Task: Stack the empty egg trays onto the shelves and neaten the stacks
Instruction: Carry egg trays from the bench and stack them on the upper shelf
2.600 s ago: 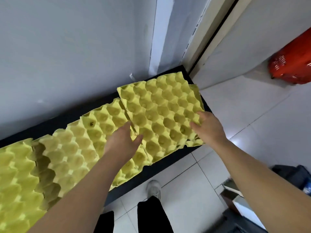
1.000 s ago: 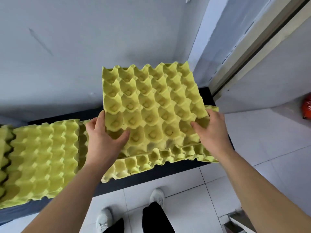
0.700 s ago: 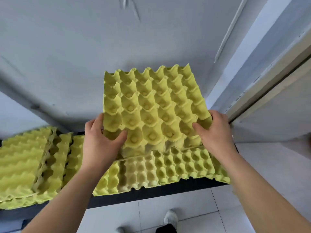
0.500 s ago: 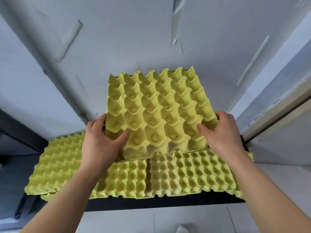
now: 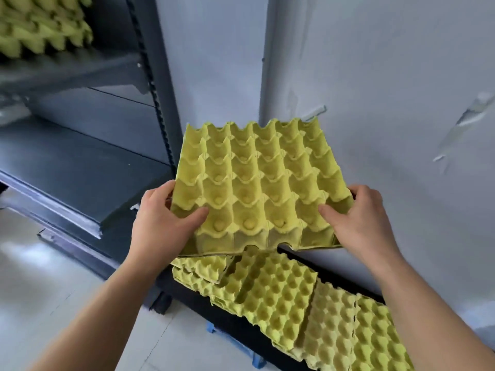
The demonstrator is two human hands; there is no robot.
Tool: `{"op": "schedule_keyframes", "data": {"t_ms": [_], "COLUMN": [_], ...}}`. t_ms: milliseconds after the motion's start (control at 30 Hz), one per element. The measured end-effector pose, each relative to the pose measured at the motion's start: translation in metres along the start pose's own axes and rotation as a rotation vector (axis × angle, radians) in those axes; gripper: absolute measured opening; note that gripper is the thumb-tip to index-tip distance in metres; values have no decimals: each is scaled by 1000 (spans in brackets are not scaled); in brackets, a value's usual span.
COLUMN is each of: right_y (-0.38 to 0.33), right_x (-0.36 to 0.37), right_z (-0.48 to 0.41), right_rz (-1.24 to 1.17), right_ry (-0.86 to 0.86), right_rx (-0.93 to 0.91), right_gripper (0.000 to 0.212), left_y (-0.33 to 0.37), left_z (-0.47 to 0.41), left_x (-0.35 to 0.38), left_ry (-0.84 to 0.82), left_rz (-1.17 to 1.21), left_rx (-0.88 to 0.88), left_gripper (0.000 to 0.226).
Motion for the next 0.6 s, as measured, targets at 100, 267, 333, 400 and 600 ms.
{"op": "schedule_keyframes", "data": {"t_ms": [100, 267, 333, 400, 600], "right_y": [-47, -126, -157, -187, -281], "right_x": [33, 96, 123, 149, 227], "right_z": [7, 30, 43, 59, 118], "right_rz": [10, 5, 19, 28, 54], "right_ry": [-76, -211, -259, -298, -385], "right_rx": [-93, -214, -260, -288, -347], "right_gripper": [49, 42, 44, 46, 43], "left_y": [-28, -74, -96, -117, -185], "left_z": [10, 28, 32, 35, 29], "left_x": [-48, -135, -168, -200, -308], "left_ry": [79, 225, 269, 301, 359], "left_rz": [-22, -49, -44, -36, -91], "left_rx": [-73, -191, -228, -252, -293], "left_gripper": [63, 59, 54, 60, 58]}}
Point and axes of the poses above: each hand's wrist, its own z-axis away from the middle knuckle, its own x-axis out of the palm, y = z × x, the point moved 10 cm from there along -z, towards the middle knuckle, and after that the axes turned 6 degrees about x, right-handed, at the moved point
